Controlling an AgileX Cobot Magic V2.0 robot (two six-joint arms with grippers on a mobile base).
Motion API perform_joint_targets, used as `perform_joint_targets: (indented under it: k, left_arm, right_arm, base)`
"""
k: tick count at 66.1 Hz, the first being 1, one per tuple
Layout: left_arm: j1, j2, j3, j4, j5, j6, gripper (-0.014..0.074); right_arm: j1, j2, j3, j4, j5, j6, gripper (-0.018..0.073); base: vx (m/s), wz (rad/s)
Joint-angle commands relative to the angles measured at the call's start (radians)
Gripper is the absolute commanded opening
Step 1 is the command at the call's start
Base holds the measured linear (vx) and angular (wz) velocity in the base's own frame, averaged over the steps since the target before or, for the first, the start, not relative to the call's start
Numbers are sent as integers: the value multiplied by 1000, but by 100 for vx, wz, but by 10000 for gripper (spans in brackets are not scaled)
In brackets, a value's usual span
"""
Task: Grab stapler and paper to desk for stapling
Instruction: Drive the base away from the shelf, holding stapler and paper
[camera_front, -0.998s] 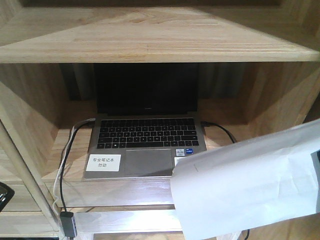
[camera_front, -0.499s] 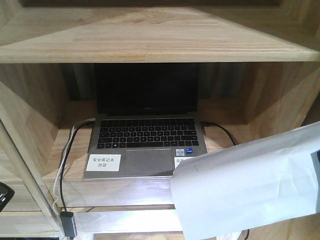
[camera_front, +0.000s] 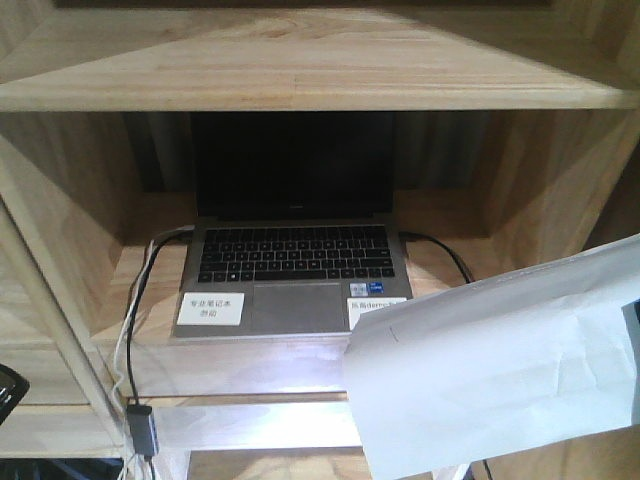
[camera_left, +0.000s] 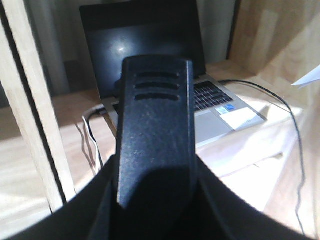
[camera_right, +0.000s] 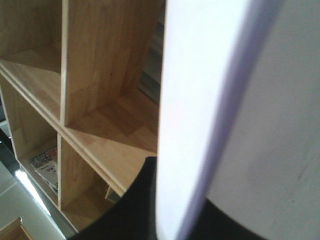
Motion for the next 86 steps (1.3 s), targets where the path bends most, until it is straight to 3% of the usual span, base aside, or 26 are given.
perform_joint_targets:
  k: [1,86]
  left_arm:
    - [0,10,-30,0,-118,-3,-7]
    - [0,10,-30,0,-118,-3,-7]
  right_arm:
    - [2,4,3,17,-59,-5,-5]
    - [2,4,3,17,-59,-5,-5]
  base:
    - [-13,1]
    - [-15,4]
